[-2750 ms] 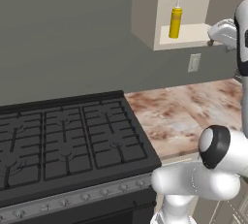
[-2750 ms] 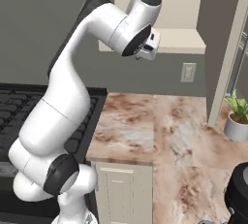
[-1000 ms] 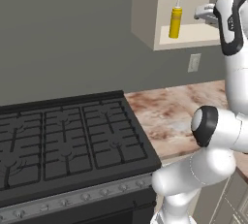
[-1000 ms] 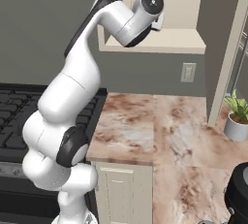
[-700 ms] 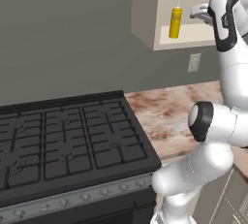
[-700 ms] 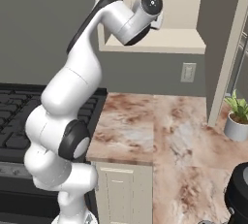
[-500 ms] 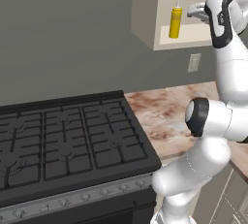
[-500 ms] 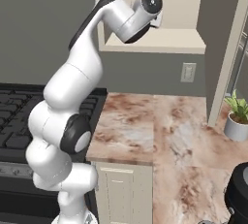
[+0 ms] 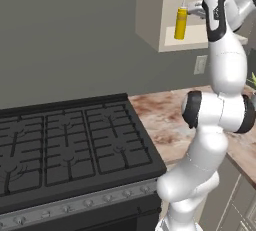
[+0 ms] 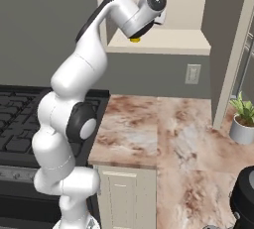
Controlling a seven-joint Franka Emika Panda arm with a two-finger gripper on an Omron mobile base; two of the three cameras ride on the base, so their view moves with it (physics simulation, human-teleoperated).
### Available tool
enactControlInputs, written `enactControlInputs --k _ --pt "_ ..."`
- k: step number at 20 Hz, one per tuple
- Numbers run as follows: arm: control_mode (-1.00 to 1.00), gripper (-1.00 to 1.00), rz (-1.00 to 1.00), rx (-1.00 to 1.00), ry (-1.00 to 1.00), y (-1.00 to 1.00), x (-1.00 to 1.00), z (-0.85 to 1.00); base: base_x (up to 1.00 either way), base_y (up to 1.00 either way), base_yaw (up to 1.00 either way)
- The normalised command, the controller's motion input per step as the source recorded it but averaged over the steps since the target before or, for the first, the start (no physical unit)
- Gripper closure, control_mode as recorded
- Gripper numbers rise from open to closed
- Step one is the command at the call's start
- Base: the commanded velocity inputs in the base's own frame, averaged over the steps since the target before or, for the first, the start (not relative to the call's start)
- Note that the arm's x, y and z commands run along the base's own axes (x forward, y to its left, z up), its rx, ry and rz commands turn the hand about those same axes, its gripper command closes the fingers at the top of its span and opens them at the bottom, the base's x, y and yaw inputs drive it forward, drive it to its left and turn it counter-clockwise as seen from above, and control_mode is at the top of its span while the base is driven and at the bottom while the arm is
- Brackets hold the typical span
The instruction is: Move the mustard and shaker from the cabinet to the dining counter.
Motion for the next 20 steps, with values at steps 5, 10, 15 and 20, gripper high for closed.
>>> enactControlInputs --k 5,10,15,20 --pt "-1.00 -1.00 0.01 0.00 0.00 0.00 0.49 0.00 0.00 0.00 0.00" --pt "-1.00 -1.00 0.02 0.00 0.00 0.00 0.32 0.00 0.00 0.00 0.00" --pt "-1.00 -1.00 0.03 0.00 0.00 0.00 0.30 0.00 0.00 0.00 0.00" --pt "-1.00 -1.00 0.04 0.00 0.00 0.00 0.14 0.00 0.00 0.00 0.00"
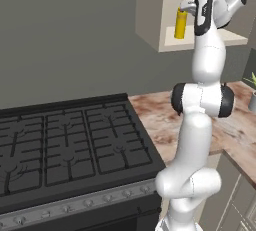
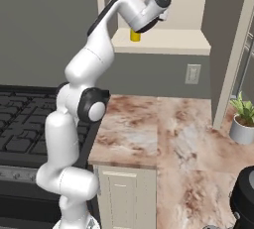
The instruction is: Move the mustard and shaker from the cabinet to the dining counter.
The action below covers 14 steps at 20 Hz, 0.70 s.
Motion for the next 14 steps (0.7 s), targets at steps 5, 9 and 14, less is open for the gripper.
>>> enactControlInputs --k 5,9,14 --pt "-1.00 -1.00 0.06 0.00 0.00 0.03 0.12 0.00 0.00 0.00 0.00" --pt "-1.00 -1.00 0.09 -0.01 0.00 0.11 0.03 0.00 0.00 0.00 0.00" --pt "-1.00 -1.00 0.07 -0.02 0.00 0.16 0.07 0.00 0.00 0.00 0.00"
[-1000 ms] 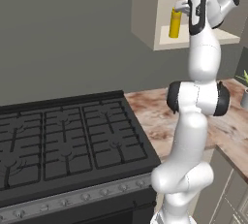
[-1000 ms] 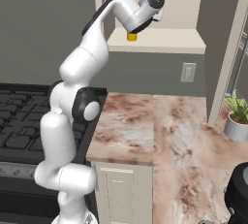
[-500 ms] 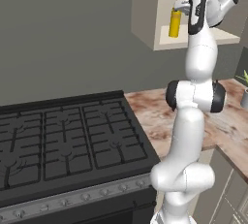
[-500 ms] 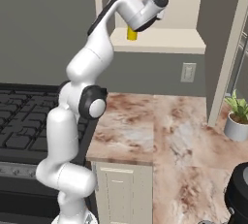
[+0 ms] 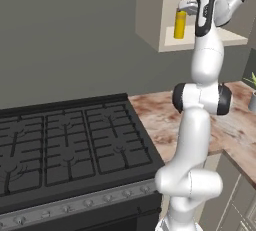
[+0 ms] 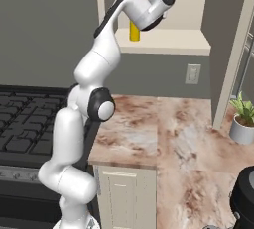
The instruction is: Move the mustard and shaker from the cabinet to the dining counter.
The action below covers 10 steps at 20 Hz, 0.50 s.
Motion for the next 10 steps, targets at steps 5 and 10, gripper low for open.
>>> enactControlInputs --k 5,10 --pt "-1.00 -1.00 0.06 -0.05 0.00 0.20 0.00 0.00 0.00 0.00 0.00" --pt "-1.00 1.00 0.05 -0.05 0.00 0.24 0.07 0.00 0.00 0.00 0.00"
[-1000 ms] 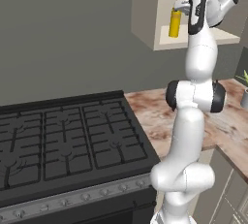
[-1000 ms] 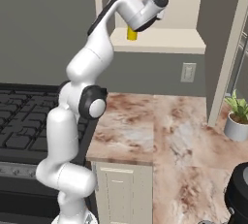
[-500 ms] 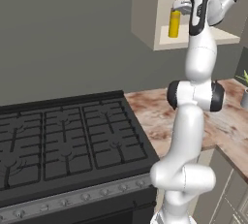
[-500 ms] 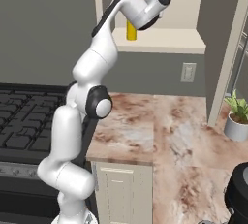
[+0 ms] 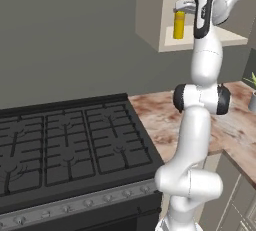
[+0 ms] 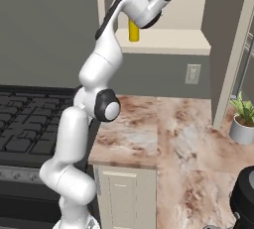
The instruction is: Move the mustard and shaker from the cabinet to the dining counter.
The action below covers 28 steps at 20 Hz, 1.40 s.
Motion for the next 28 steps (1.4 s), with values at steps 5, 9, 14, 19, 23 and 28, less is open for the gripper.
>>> enactControlInputs --k 5,9,14,19,23,28 --pt "-1.00 1.00 0.02 -0.02 0.00 0.13 0.24 0.00 0.00 0.00 0.00" --pt "-1.00 1.00 0.00 0.00 -0.01 0.00 -0.02 0.09 0.00 0.00 0.00" --pt "-1.00 1.00 0.00 0.00 -0.14 0.00 -0.73 0.44 0.00 0.00 0.00" --pt "-1.00 1.00 0.00 0.00 -0.12 0.00 -0.98 0.28 0.00 0.00 0.00" --pt "-1.00 1.00 0.00 0.00 -0.05 0.00 -1.00 -0.01 0.00 0.00 0.00" --pt "-1.00 1.00 0.00 0.00 0.00 0.00 -1.00 -0.26 0.00 0.00 0.00"
